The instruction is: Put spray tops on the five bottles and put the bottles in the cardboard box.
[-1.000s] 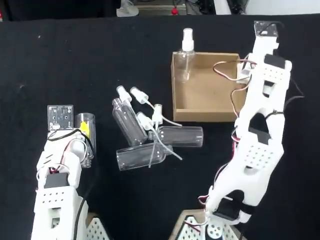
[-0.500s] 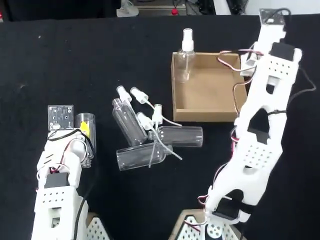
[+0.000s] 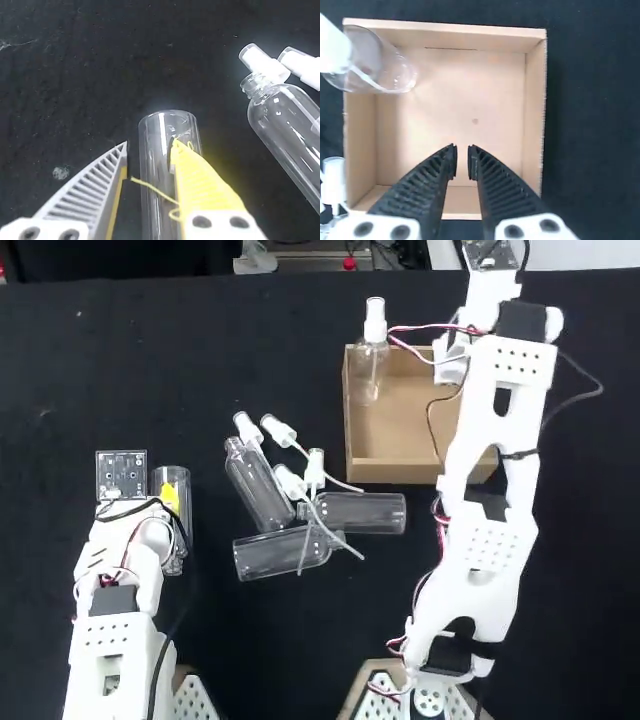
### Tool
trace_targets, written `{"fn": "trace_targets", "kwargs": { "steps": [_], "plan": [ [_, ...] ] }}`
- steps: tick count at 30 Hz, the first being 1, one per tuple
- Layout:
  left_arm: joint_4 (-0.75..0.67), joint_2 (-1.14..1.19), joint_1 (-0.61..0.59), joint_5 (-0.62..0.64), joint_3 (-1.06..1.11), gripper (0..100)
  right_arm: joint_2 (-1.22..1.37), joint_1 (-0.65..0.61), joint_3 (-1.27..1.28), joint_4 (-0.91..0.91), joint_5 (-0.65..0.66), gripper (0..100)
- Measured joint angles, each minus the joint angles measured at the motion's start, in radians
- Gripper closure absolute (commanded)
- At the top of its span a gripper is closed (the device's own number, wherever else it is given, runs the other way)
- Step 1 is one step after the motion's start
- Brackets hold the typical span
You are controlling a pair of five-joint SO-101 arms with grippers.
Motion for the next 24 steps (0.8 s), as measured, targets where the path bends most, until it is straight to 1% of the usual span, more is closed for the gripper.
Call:
{"fn": "trace_targets", "kwargs": {
  "steps": [4,8,14,21,24],
  "plan": [
    [0.0,0.0,0.0,0.0,0.0,85,0.0,-0.035,0.0,0.021,-0.038,98.8],
    [0.0,0.0,0.0,0.0,0.0,85,0.0,-0.034,0.014,0.025,-0.092,98.8],
    [0.0,0.0,0.0,0.0,0.0,85,-0.031,-0.035,0.264,0.025,-0.106,98.8],
    [0.0,0.0,0.0,0.0,0.0,85,-0.33,-0.035,0.529,0.017,-0.106,98.7],
    [0.0,0.0,0.0,0.0,0.0,85,-0.477,-0.035,0.658,-0.049,-0.106,98.7]
  ]
}}
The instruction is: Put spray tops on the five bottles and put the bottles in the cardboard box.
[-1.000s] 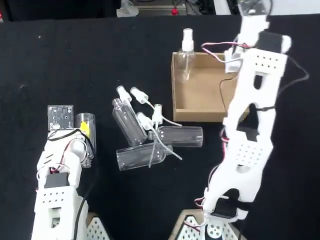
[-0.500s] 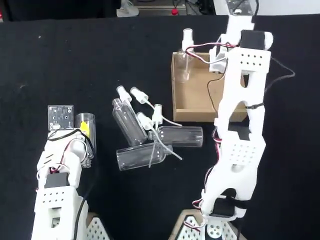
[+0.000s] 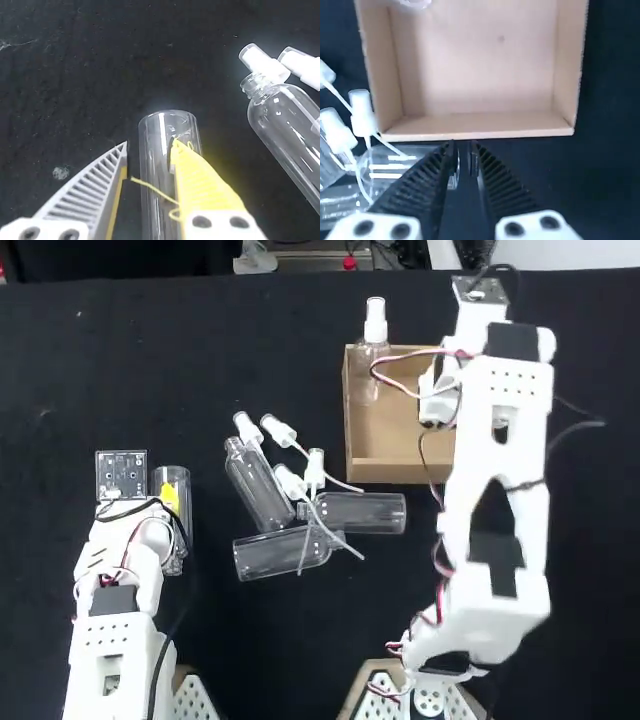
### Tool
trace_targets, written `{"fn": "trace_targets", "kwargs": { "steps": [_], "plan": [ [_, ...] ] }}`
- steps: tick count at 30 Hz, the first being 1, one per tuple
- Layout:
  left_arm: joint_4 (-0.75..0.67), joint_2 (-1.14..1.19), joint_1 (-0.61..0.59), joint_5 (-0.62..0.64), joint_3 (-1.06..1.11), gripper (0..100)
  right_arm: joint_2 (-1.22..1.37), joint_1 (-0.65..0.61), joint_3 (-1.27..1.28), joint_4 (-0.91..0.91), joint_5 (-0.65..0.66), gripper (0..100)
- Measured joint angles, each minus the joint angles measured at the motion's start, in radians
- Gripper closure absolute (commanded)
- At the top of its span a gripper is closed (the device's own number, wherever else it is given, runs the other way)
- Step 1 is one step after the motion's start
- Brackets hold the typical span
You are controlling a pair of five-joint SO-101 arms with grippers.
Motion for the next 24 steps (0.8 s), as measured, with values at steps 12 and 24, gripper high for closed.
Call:
{"fn": "trace_targets", "kwargs": {
  "steps": [12,24],
  "plan": [
    [0.0,0.0,0.0,0.0,0.0,85,-0.048,-0.031,0.488,-0.703,-0.009,98.8],
    [0.0,0.0,0.0,0.0,0.0,85,0.058,-0.107,0.512,-0.908,-0.186,98.7]
  ]
}}
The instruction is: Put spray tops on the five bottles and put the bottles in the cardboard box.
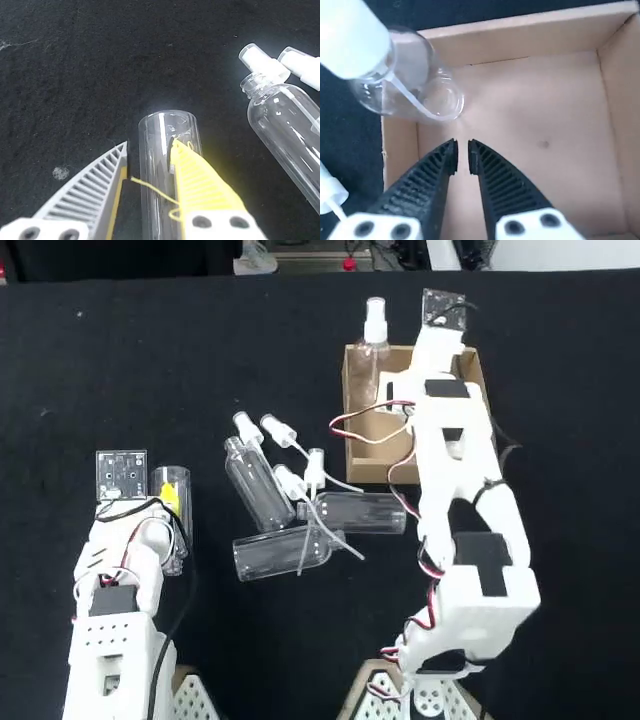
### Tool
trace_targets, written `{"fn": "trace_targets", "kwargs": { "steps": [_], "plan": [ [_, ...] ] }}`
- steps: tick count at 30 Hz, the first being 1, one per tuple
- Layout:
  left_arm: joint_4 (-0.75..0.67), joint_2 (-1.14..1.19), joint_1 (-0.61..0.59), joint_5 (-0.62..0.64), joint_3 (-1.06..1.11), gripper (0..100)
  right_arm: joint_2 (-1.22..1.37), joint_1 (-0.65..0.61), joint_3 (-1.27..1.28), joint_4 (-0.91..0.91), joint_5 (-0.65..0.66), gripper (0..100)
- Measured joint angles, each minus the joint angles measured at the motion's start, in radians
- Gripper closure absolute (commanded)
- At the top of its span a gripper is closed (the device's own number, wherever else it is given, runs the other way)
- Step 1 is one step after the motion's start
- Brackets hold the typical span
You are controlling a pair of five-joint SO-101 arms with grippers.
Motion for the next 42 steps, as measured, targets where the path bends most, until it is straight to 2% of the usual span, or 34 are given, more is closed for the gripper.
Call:
{"fn": "trace_targets", "kwargs": {
  "steps": [11,23,37,42],
  "plan": [
    [0.0,0.0,0.0,0.0,0.0,85,0.086,-0.052,0.014,-0.091,-0.003,98.7],
    [0.0,0.0,0.0,0.0,0.0,85,0.109,-0.051,0.014,-0.216,-0.009,98.7],
    [0.0,0.0,0.0,0.0,0.0,85,0.109,-0.055,0.046,-0.226,-0.009,98.7],
    [0.0,0.0,0.0,0.0,0.0,85,0.084,-0.055,0.046,-0.124,-0.012,98.7]
  ]
}}
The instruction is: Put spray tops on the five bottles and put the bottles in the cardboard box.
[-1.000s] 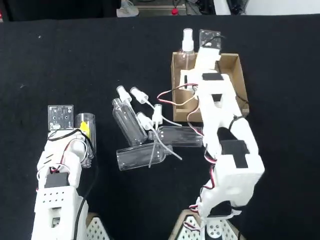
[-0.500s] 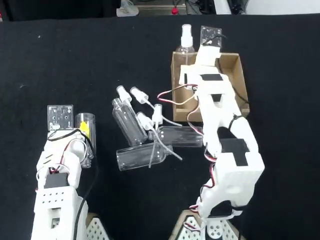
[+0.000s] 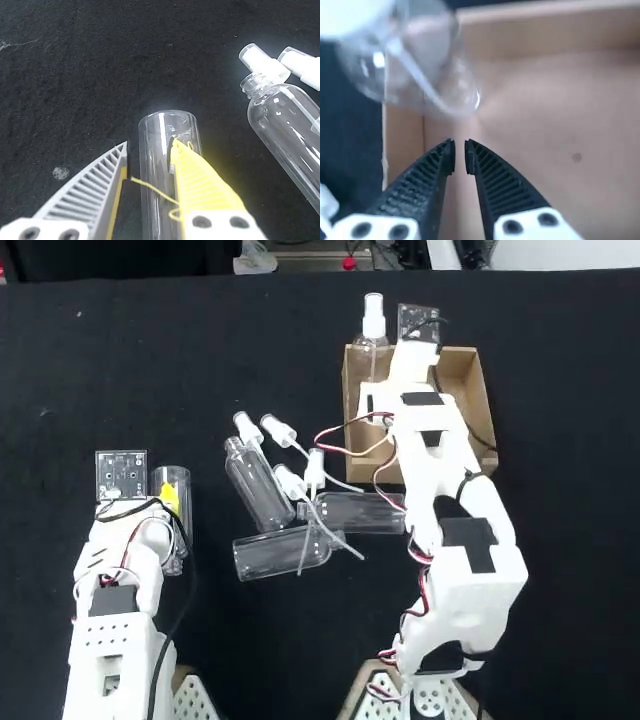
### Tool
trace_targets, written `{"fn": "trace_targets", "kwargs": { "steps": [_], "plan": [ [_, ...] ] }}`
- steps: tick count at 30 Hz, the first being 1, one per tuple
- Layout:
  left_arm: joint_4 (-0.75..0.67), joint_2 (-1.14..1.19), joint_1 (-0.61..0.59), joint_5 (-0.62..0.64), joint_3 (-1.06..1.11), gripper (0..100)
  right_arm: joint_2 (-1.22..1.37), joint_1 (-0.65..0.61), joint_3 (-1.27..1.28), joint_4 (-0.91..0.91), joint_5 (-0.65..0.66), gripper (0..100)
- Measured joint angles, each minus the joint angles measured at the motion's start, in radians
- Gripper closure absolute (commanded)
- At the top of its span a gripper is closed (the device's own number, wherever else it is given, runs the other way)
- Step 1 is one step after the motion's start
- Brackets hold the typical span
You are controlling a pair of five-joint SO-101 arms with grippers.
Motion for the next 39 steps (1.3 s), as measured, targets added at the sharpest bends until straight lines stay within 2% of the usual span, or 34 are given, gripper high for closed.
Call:
{"fn": "trace_targets", "kwargs": {
  "steps": [6,14,19,23,27,32,39],
  "plan": [
    [0.0,0.0,0.0,0.0,0.0,85,-0.12,0.0,0.0,0.115,0.0,98.7],
    [0.0,0.0,0.0,0.0,0.0,86,-0.325,0.021,0.0,0.419,0.003,98.6],
    [0.0,0.0,-0.012,0.0,0.0,86,-0.466,-0.035,0.0,0.542,0.044,98.6],
    [0.0,0.0,-0.086,0.035,0.0,86,-0.539,-0.149,0.0,0.58,0.046,98.3],
    [0.0,0.0,-0.21,0.163,0.0,86,-0.545,-0.341,0.014,0.577,0.046,89.8],
    [0.0,0.0,-0.313,0.278,0.0,86,-0.542,-0.589,0.106,0.44,0.046,77.7],
    [0.0,0.0,-0.483,0.442,-0.029,85,-0.451,-0.807,0.215,0.218,0.041,68.1]
  ]
}}
